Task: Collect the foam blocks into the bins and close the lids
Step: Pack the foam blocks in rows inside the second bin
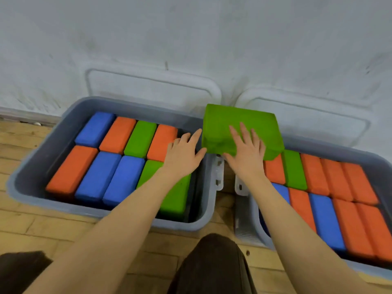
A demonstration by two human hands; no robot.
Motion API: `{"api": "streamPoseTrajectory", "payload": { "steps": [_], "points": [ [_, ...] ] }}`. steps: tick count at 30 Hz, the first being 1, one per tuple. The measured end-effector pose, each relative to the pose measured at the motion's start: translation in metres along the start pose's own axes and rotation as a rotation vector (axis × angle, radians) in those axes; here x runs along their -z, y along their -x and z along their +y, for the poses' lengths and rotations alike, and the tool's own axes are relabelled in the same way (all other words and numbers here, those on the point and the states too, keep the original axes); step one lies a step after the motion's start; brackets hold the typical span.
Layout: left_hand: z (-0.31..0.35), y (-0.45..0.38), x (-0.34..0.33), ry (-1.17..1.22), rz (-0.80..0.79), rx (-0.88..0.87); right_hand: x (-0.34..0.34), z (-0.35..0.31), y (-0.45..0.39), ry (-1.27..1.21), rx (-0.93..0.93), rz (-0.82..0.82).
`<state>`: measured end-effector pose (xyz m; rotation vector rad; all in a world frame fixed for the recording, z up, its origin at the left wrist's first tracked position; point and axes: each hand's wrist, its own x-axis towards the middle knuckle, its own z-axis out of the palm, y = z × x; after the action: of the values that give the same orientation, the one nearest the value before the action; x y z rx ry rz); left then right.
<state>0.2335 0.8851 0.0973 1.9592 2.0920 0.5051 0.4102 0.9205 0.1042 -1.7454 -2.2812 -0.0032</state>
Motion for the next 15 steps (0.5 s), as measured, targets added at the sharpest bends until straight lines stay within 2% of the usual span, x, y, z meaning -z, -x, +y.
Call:
{"api": "streamPoseTrajectory", "payload": {
  "steps": [3,6,11,13,15],
  "points": [
    [0.003,-0.008,-0.013,0.034,-0.055,0.032,-0.014,0.018,-0.004,0.058,0.041,0.045],
    [-0.002,-0.022,-0.025,0.083,-0.058,-0.046,-0.028,0.025,-0.005,0.089,0.053,0.14],
    [0.003,-0.043,-0.034,0.75,-0.102,-0.124,-0.032,0.026,-0.015,0.178,0.101,0.251],
    [0.007,-0.043,-0.027,0.843,-0.055,-0.112,-0.031,0.024,-0.017,0.185,0.093,0.289],
    [0.008,-0.041,-0.016,0.799,0.059,-0.15,-0.027,0.015,-0.017,0.149,0.081,0.319]
  ]
}}
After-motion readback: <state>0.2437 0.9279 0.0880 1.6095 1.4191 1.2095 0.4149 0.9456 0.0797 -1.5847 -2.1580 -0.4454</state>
